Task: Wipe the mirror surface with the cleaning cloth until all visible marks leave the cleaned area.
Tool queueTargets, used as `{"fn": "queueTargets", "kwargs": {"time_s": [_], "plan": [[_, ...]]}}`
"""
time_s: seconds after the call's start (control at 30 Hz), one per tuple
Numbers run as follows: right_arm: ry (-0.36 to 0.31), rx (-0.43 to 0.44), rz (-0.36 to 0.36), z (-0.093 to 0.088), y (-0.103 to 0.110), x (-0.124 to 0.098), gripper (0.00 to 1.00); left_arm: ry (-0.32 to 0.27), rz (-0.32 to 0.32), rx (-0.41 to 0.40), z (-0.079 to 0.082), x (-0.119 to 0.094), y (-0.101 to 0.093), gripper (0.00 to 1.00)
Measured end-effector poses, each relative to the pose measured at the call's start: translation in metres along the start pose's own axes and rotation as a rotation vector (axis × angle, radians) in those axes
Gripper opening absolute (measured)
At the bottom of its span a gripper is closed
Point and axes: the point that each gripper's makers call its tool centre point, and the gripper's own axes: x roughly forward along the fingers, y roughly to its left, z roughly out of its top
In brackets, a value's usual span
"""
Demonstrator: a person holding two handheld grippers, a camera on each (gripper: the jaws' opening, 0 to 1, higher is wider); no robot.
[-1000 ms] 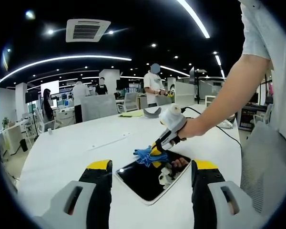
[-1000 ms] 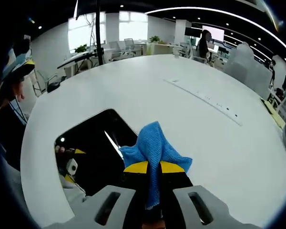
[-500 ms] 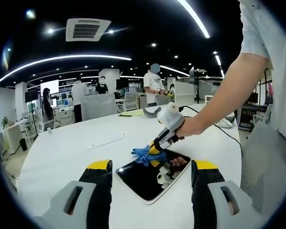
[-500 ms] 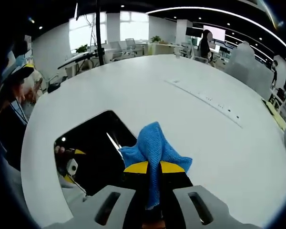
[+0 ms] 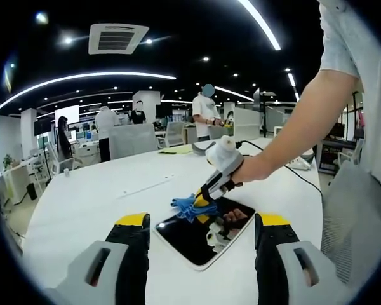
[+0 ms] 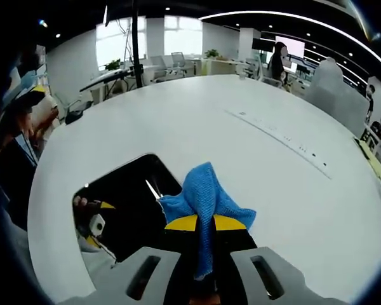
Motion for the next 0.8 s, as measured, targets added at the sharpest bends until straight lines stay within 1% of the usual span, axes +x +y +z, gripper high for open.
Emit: {"fn": "queueTargets", "kwargs": {"time_s": [0.33,0.47,0.8], "plan": [[0.004,-0.008,0.006,0.0018,0.0020,0.0014,0.02,-0.001,0.002,-0.001,0.0000,-0.0004,-0.0003,0.67],[0.009,-0.010,-0.003,0.0014,0.0017,0.0018,0.02,-0.003,0.006,-0.001,0.0006,-0.0011,0.0007,0.67],[0.017,-0.015,-0.009,-0.0004,0.0081,-0.0006,0.02,-0.010,0.011,0.001,0.0033,-0.0024,0.0016,0.67]]}}
